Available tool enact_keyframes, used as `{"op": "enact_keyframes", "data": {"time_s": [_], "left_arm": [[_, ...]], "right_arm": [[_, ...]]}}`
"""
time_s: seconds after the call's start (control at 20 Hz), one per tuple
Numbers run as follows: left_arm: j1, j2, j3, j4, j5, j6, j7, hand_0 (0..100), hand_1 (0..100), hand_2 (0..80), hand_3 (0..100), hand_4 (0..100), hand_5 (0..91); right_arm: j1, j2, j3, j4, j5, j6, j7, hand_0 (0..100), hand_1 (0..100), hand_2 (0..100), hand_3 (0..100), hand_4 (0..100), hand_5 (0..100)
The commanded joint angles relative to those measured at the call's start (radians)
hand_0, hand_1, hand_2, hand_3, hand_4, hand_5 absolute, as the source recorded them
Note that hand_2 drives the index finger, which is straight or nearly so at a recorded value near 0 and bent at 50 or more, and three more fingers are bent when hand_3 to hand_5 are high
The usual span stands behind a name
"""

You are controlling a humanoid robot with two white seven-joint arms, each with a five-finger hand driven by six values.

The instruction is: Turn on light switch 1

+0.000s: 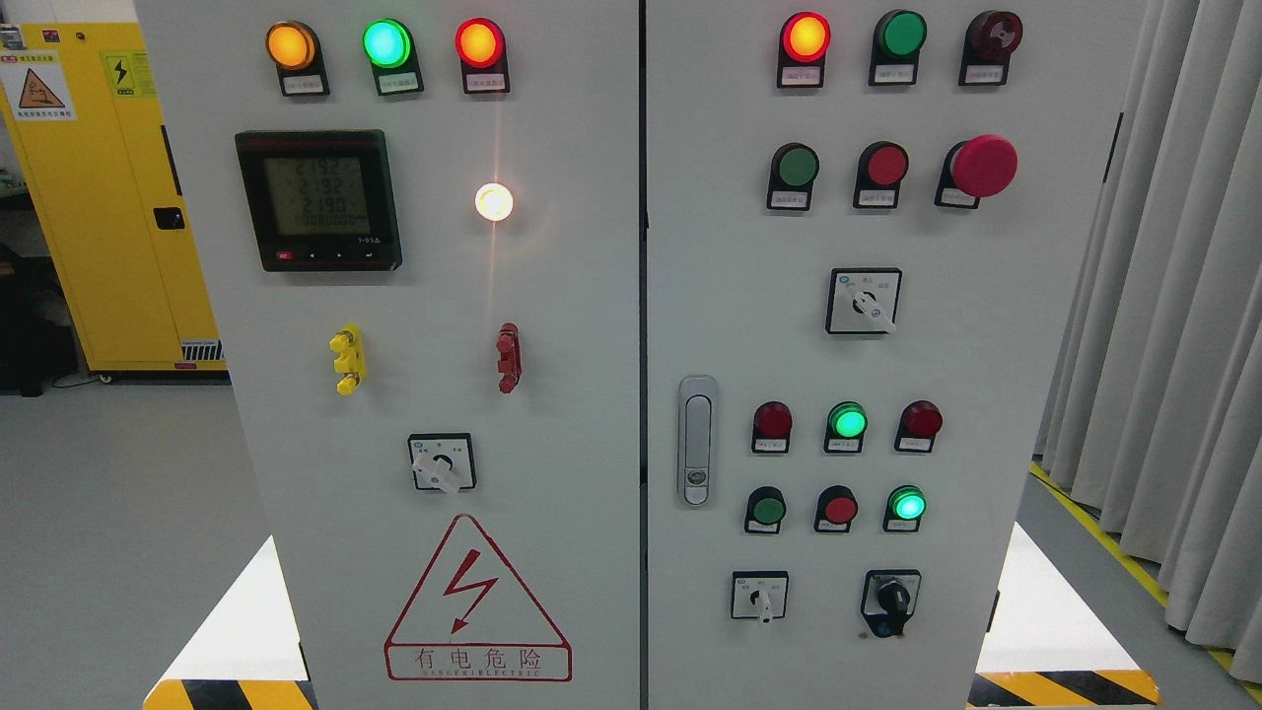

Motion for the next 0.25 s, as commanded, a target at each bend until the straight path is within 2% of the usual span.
{"op": "enact_keyframes", "data": {"time_s": [0.0, 0.2], "left_arm": [[-0.013, -0.013, -0.002, 0.1, -0.002, 0.001, 0.0, 15, 24, 0.0, 0, 0, 0.0], [-0.022, -0.011, -0.008, 0.104, -0.003, 0.001, 0.0, 16, 24, 0.0, 0, 0, 0.0]], "right_arm": [[0.0, 0.0, 0.0, 0.0, -0.029, 0.001, 0.001, 0, 50, 4, 0, 0, 0], [0.0, 0.0, 0.0, 0.0, -0.029, 0.001, 0.001, 0, 50, 4, 0, 0, 0]]}}
